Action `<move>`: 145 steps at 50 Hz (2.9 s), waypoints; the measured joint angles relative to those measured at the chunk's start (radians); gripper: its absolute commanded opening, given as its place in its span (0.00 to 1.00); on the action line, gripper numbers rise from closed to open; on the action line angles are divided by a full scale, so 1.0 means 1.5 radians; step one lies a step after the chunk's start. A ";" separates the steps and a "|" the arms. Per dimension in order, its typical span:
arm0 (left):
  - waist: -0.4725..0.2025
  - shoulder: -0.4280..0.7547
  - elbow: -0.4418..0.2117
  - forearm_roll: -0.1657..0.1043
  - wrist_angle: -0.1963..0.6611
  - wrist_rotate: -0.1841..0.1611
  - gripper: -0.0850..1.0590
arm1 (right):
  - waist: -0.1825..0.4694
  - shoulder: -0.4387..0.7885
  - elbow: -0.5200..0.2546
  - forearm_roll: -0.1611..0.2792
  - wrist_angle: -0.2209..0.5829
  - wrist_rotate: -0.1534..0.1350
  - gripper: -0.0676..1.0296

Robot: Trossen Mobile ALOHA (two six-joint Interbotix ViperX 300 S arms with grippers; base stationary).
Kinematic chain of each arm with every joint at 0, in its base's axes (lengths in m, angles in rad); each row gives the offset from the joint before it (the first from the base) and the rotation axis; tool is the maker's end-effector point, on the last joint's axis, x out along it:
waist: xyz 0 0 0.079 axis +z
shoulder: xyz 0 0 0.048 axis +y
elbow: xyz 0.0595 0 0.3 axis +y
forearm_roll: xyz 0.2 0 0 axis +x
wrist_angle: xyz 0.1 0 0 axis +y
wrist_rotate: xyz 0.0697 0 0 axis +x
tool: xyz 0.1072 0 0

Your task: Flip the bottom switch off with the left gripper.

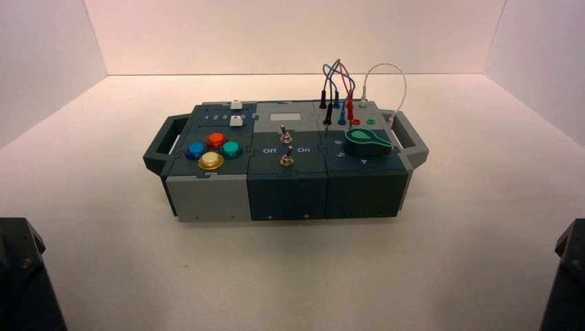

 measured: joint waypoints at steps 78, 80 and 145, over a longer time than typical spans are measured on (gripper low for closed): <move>-0.205 0.250 -0.345 -0.012 0.638 -0.123 0.05 | 0.021 0.091 -0.253 0.014 0.613 -0.009 0.04; -0.223 0.269 -0.356 -0.013 0.649 -0.137 0.05 | 0.031 0.105 -0.262 0.025 0.633 -0.012 0.04; -0.449 0.483 -0.391 0.183 0.697 -0.636 0.05 | 0.142 0.473 -0.315 0.056 0.706 0.013 0.04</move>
